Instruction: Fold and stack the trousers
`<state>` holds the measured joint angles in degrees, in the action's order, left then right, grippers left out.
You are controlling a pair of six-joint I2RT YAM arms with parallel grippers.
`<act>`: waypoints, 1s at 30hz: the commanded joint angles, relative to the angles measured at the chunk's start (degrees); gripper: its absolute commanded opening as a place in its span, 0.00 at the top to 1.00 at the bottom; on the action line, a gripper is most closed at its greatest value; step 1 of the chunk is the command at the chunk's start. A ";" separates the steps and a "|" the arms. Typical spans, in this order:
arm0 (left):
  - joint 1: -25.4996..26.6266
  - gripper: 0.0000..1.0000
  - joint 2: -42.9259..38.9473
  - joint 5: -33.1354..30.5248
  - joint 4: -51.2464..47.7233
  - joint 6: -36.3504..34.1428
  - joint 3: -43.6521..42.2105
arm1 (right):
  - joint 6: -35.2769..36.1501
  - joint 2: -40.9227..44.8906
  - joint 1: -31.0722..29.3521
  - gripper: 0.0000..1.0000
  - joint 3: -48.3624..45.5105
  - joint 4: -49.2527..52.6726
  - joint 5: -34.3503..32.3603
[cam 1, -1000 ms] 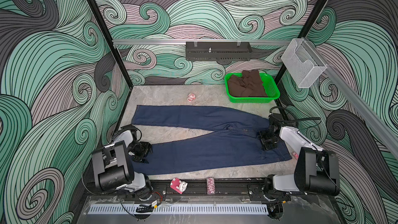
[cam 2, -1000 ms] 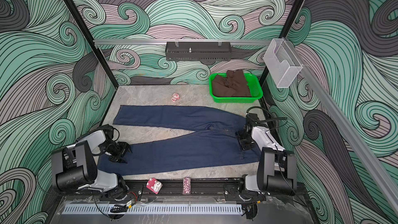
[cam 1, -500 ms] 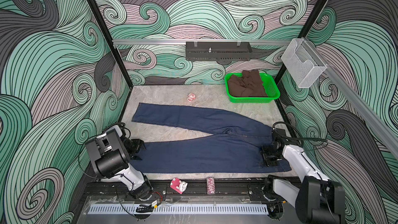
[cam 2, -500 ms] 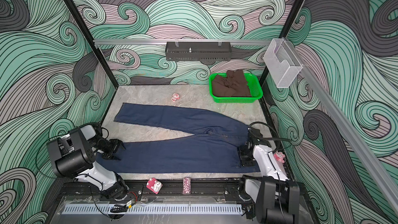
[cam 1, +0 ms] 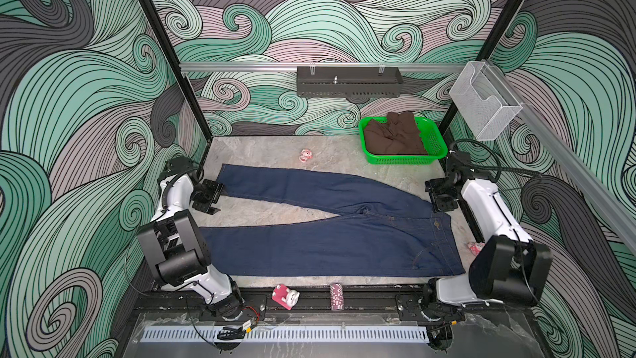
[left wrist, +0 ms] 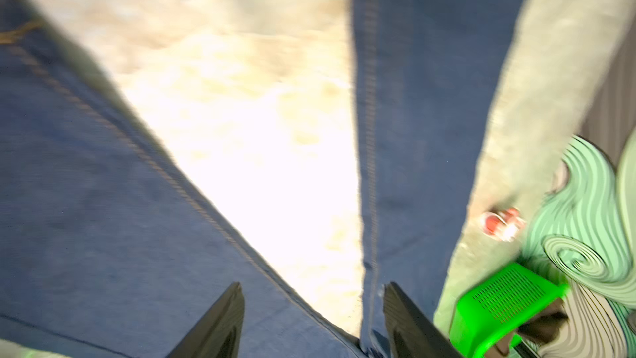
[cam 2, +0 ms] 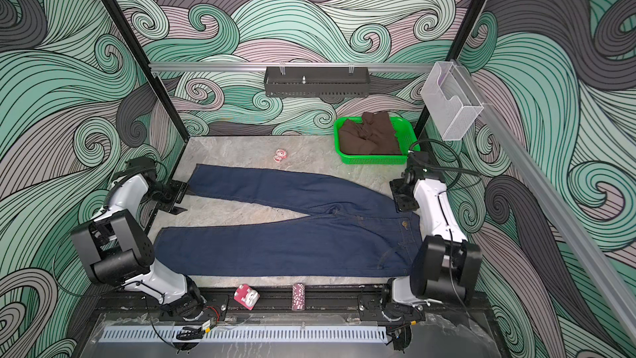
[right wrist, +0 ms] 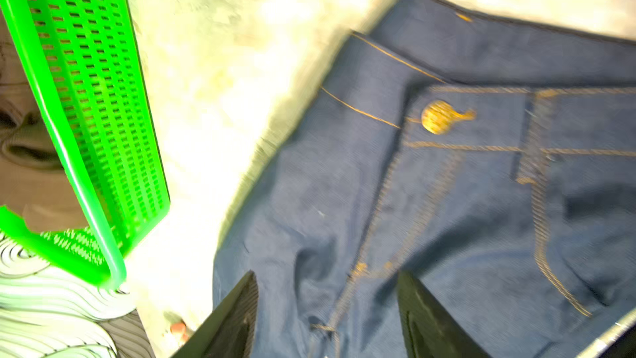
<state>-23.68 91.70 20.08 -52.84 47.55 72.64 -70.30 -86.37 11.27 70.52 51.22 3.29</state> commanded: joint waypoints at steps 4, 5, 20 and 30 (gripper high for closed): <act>4.72 0.33 3.13 0.99 -0.36 4.54 2.54 | 1.79 -11.40 1.18 0.33 8.87 1.82 0.99; 5.17 0.33 3.16 0.64 -0.25 4.61 2.67 | 1.83 -13.19 1.21 0.33 10.01 1.99 1.25; 6.46 0.33 5.88 -4.52 -6.33 1.93 10.16 | -9.04 -25.54 -1.68 0.24 15.63 5.46 6.61; 6.72 0.33 4.64 -5.76 -8.04 0.10 12.12 | -13.98 -33.24 -2.74 0.41 18.99 5.69 7.43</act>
<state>-17.47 96.92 16.51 -57.63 49.25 82.46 -82.00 -118.50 8.91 88.60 55.09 10.20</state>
